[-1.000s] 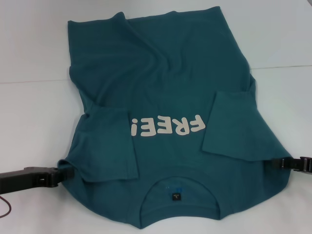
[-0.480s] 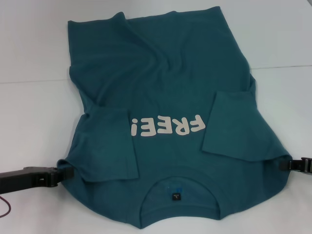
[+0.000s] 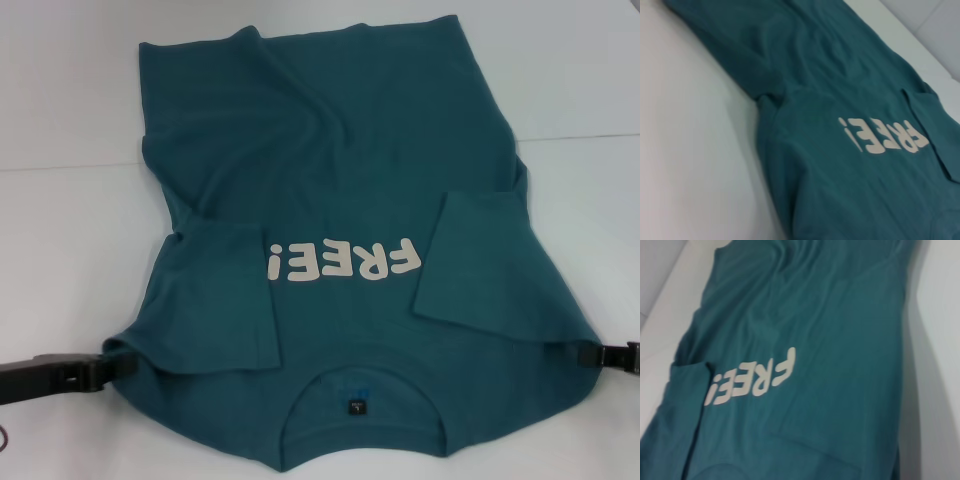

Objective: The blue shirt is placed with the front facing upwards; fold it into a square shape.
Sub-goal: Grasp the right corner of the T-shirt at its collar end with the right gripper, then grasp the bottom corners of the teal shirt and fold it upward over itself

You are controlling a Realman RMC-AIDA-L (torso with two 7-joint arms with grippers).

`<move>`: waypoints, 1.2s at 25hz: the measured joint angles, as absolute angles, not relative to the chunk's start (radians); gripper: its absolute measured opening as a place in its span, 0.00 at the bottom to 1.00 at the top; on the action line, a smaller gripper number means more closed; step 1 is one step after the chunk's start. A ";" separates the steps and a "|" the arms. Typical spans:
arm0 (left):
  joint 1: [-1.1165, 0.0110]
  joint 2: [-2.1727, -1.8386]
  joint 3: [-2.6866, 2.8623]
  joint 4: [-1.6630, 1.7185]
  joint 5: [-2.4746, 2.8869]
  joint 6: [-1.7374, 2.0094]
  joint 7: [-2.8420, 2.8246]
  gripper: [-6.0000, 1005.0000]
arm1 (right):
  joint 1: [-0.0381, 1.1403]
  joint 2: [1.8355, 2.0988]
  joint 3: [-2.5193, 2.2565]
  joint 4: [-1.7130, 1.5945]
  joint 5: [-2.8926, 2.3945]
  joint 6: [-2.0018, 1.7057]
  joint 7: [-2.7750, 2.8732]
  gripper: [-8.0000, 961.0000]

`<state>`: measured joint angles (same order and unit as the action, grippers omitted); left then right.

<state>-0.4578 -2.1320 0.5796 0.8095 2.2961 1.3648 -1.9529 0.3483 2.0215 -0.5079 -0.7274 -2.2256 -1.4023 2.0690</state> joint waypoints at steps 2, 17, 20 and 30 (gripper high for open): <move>-0.451 -2.126 0.568 0.810 2.300 1.374 -1.969 0.01 | 0.338 2.022 -0.490 -0.714 -2.210 -1.426 2.040 0.05; -0.372 -2.116 0.401 0.836 2.327 1.596 -1.961 0.01 | 0.242 2.008 -0.412 -0.713 -2.201 -1.567 1.957 0.05; -0.360 -2.116 0.396 0.843 2.330 1.661 -1.960 0.01 | 0.224 1.997 -0.411 -0.713 -2.204 -1.577 1.953 0.05; -0.353 -2.114 0.396 0.851 2.351 1.774 -1.961 0.01 | 0.146 1.959 -0.393 -0.716 -2.206 -1.622 1.928 0.05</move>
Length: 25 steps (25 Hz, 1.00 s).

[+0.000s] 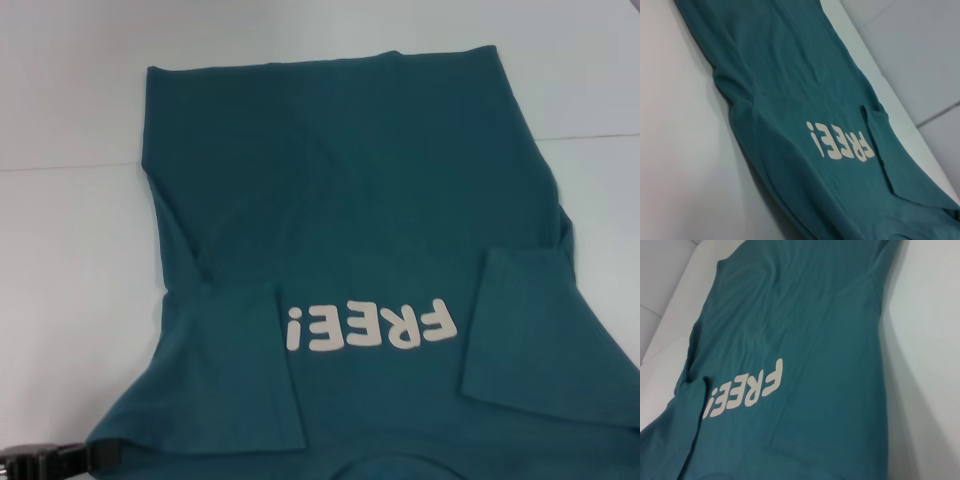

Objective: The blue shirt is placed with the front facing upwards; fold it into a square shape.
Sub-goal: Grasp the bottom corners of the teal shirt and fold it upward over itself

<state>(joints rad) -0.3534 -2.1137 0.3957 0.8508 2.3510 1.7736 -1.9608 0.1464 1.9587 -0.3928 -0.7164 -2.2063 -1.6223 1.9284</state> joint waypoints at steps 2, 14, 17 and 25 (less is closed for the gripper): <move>-0.353 -2.114 0.396 0.851 2.356 1.798 -1.961 0.01 | 0.133 1.955 -0.388 -0.719 -2.207 -1.632 1.928 0.05; -0.342 -2.117 0.396 0.860 2.375 1.864 -1.956 0.01 | 0.102 1.947 -0.340 -0.729 -2.241 -1.676 1.930 0.04; -0.354 -2.116 0.397 0.851 2.372 1.859 -1.953 0.01 | 0.115 1.947 -0.336 -0.729 -2.242 -1.673 1.930 0.04; -0.468 -2.092 0.398 0.757 2.363 1.768 -1.952 0.01 | 0.198 1.943 -0.291 -0.725 -2.243 -1.638 1.930 0.04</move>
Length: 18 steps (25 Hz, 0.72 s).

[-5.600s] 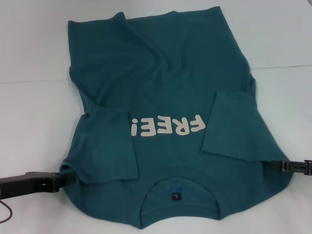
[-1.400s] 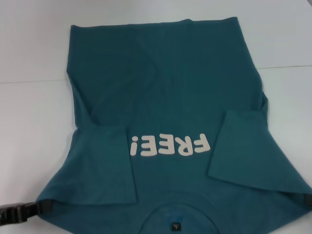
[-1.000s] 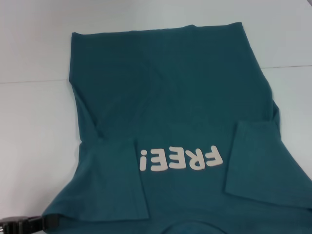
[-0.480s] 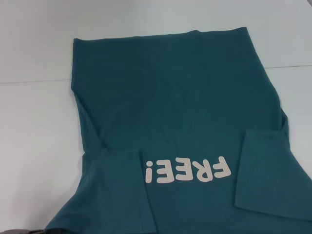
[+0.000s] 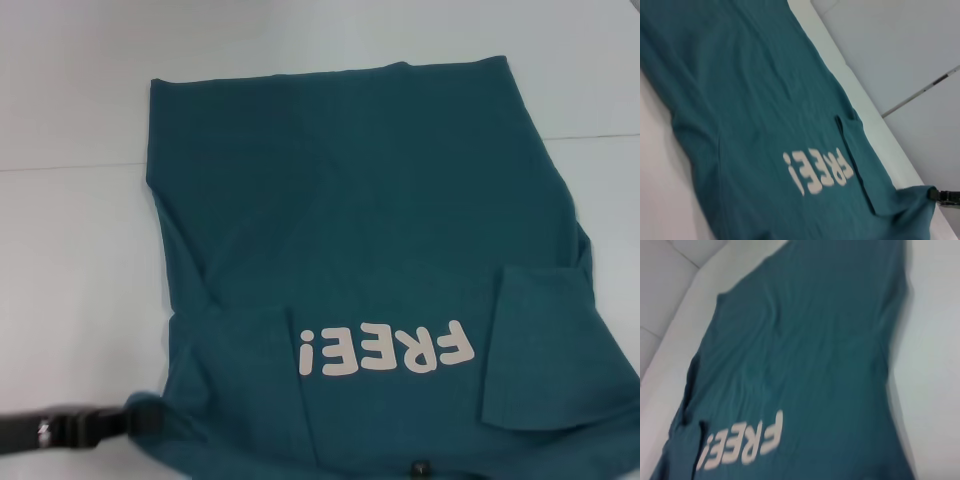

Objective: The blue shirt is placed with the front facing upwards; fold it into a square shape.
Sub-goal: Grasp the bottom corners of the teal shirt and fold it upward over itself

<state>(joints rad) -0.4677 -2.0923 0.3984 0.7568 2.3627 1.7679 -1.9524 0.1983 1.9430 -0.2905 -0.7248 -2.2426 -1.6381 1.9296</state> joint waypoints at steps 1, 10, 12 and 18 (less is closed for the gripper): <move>-0.474 -2.091 0.398 0.750 2.363 1.761 -1.952 0.01 | 0.210 1.943 -0.290 -0.722 -2.243 -1.626 1.930 0.04; -0.660 -2.064 0.399 0.631 2.361 1.559 -1.968 0.01 | 0.355 1.952 -0.300 -0.698 -2.243 -1.469 1.927 0.04; -0.694 -2.062 0.399 0.616 2.359 1.508 -1.981 0.01 | 0.389 1.954 -0.303 -0.685 -2.243 -1.414 1.913 0.04; -0.770 -2.061 0.402 0.590 2.314 1.354 -2.001 0.01 | 0.496 1.952 -0.326 -0.619 -2.243 -1.244 1.863 0.04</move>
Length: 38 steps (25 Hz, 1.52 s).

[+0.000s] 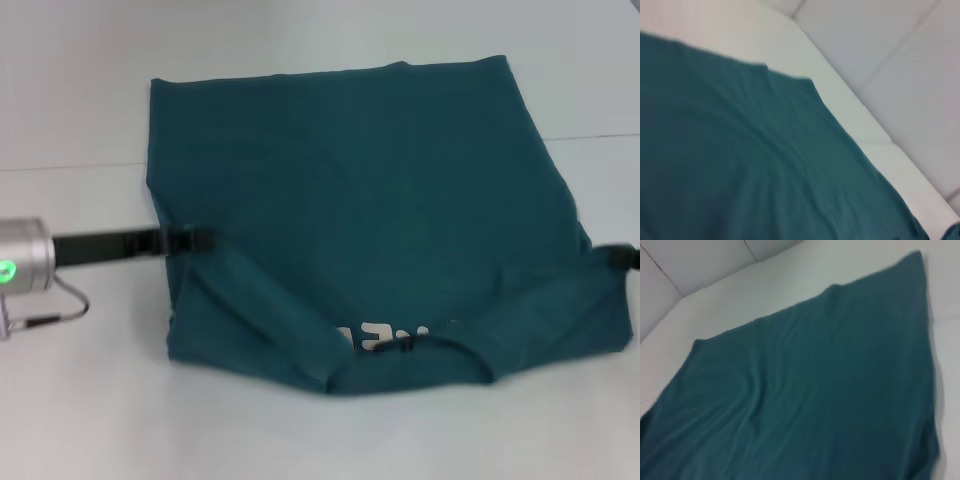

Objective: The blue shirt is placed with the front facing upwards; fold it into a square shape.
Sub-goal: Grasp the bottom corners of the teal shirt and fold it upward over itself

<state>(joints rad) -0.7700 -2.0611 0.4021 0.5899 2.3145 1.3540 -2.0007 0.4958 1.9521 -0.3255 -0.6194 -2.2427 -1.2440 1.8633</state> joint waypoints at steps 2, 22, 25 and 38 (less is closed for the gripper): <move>-0.792 -2.057 0.405 0.574 2.292 1.298 -2.001 0.01 | 0.527 1.952 -0.348 -0.599 -2.243 -1.182 1.854 0.04; -0.909 -2.059 0.410 0.514 2.133 0.892 -1.955 0.01 | 0.781 1.926 -0.514 -0.507 -2.242 -0.814 1.858 0.05; -0.918 -2.062 0.410 0.512 2.096 0.846 -1.929 0.01 | 0.799 1.915 -0.515 -0.503 -2.242 -0.798 1.870 0.05; -0.913 -2.089 0.408 0.447 2.017 0.733 -1.838 0.01 | 0.828 1.915 -0.523 -0.416 -2.238 -0.669 1.843 0.05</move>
